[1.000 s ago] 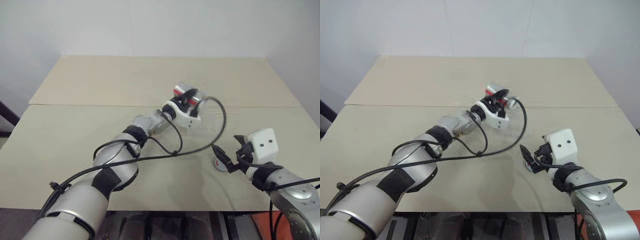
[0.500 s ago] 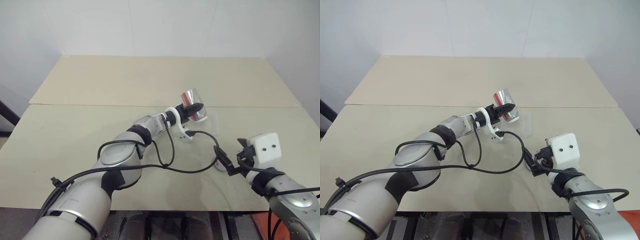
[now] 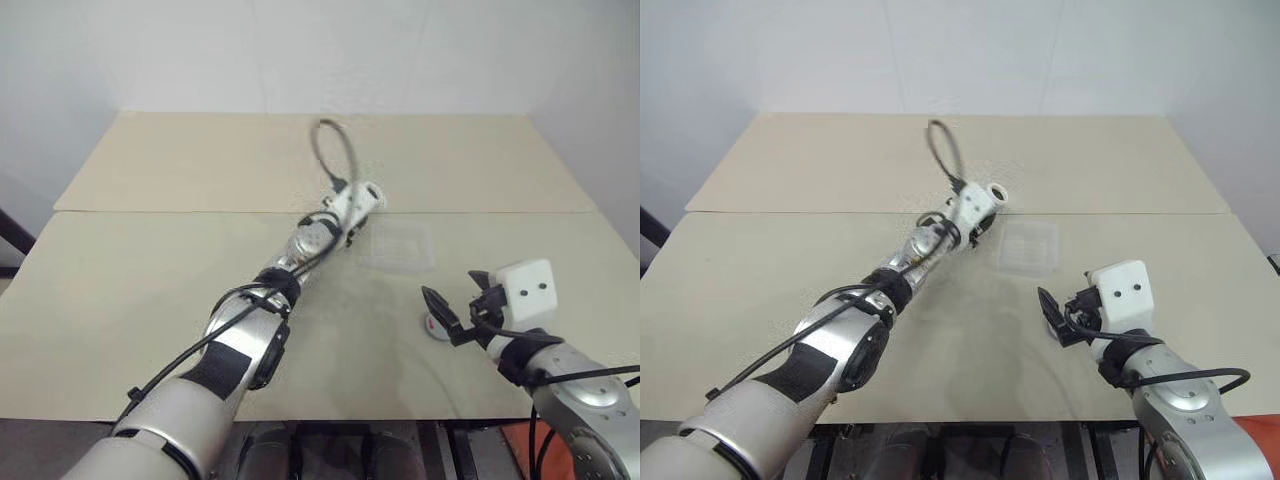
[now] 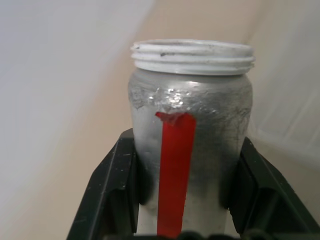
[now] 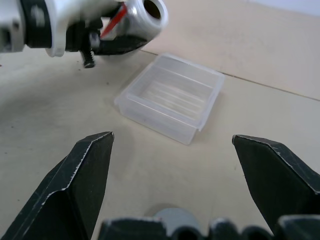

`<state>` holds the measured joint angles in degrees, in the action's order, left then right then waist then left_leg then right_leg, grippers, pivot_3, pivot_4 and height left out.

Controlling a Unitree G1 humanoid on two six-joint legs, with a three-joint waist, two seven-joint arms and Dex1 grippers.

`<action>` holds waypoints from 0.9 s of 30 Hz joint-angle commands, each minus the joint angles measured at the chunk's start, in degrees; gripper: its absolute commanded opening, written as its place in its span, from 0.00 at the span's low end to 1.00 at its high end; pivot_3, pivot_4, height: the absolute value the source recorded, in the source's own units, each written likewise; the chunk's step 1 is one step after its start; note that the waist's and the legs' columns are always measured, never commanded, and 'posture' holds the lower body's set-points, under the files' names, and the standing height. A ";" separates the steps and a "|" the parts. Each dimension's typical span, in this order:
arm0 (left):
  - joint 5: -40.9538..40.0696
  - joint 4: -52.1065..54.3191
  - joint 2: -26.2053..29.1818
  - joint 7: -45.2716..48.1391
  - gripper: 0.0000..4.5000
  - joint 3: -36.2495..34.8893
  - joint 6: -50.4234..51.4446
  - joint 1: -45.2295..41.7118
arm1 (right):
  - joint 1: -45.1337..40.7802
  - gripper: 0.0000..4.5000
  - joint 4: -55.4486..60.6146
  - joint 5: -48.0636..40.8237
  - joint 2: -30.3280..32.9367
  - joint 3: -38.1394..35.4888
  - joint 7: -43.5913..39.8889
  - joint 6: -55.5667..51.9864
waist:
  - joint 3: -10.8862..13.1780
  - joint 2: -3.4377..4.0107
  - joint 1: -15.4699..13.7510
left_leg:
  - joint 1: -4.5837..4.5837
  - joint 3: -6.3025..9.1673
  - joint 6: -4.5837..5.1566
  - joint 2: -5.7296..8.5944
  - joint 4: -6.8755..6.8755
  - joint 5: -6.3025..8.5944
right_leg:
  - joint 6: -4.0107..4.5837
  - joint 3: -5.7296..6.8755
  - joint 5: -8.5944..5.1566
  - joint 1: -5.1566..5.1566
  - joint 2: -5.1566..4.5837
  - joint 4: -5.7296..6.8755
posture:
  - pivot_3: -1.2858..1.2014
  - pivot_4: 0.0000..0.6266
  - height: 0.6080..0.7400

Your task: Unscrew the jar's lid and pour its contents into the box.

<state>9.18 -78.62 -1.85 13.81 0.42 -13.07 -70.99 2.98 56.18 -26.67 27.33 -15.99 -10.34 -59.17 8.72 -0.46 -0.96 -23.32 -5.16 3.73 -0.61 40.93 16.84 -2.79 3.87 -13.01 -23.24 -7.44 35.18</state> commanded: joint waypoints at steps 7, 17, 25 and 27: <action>7.91 3.58 2.19 -7.69 0.42 7.01 -3.97 -0.62 | -0.83 1.00 -0.09 0.67 0.68 0.72 -1.43 2.25 | 0.00 0.00 0.24 | 0.04 0.04 0.00 0.10 -0.01 0.00 | 0.00 -0.01 0.01 0.06 0.00 0.00 | 0.52 0.24 1.00; 51.46 0.29 7.82 -42.34 0.42 49.21 -5.54 -12.11 | 2.15 1.00 2.27 2.38 -0.89 1.50 0.28 2.41 | 0.00 0.00 -1.19 | -0.07 0.11 0.01 0.17 -0.08 0.00 | -0.01 0.00 0.01 0.04 -0.02 -0.11 | 0.52 0.24 1.00; 64.41 -1.83 1.98 -45.11 0.42 63.80 -2.29 -10.39 | 4.06 1.00 3.65 2.97 -2.25 2.14 1.59 2.35 | 0.01 -0.02 -1.20 | -0.12 0.06 0.02 0.14 -0.07 0.01 | -0.04 -0.01 -0.01 -0.05 -0.02 -0.08 | 0.52 0.24 1.00; 65.10 -2.12 1.31 -44.78 0.42 64.72 -1.45 -10.18 | 5.15 1.00 3.81 2.48 -2.20 2.38 1.98 3.33 | 0.01 -0.02 -1.15 | -0.13 0.06 0.02 0.14 -0.07 0.01 | -0.04 -0.02 -0.01 -0.06 -0.02 -0.08 | 0.52 0.24 1.00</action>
<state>73.26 -80.51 -0.42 -30.64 64.30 -16.16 -80.38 7.46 57.00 -23.79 25.13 -13.34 -9.14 -58.41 8.73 -0.47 -2.11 -23.45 -5.11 3.75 -0.48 40.87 16.85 -2.83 3.84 -13.03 -23.30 -7.46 35.10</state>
